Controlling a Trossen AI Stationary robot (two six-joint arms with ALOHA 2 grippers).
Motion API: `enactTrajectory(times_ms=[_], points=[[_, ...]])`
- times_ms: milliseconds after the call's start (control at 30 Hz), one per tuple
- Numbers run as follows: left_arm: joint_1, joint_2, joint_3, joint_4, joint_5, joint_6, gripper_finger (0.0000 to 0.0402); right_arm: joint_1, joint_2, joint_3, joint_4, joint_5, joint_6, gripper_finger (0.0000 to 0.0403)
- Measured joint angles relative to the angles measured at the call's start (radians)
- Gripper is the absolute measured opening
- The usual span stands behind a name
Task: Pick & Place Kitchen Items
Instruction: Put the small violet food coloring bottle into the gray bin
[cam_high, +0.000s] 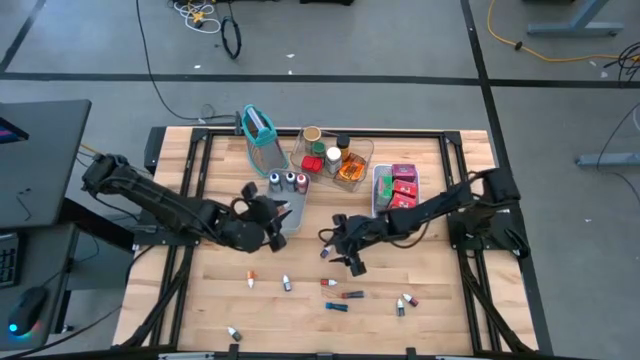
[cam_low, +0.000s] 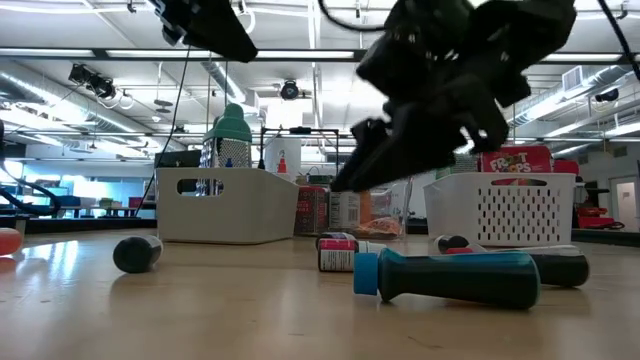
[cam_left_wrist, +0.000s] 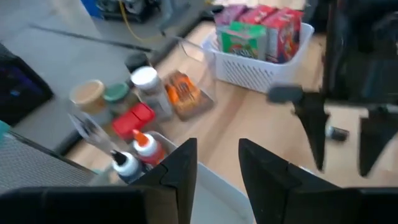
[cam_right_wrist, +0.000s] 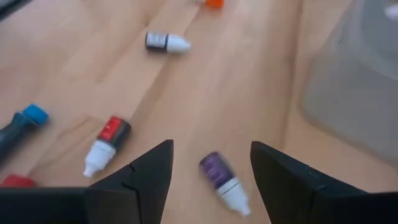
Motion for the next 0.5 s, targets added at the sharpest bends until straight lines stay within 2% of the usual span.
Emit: enactTrajectory(times_ms=[67, 333, 500], points=[[-0.006, 0.000, 0.000, 0.011, -0.026, 0.017, 0.0125, -0.009, 0.034, 0.000, 0.016, -0.023, 0.000, 0.0223], [-0.006, 0.000, 0.000, 0.012, -0.023, 0.014, 0.0125, -0.040, 0.163, 0.002, 0.097, -0.025, -0.001, 0.0223], [-0.006, 0.000, 0.000, 0.014, -0.020, 0.014, 0.0125, -0.049, 0.192, 0.006, 0.102, -0.038, 0.003, 0.0218]])
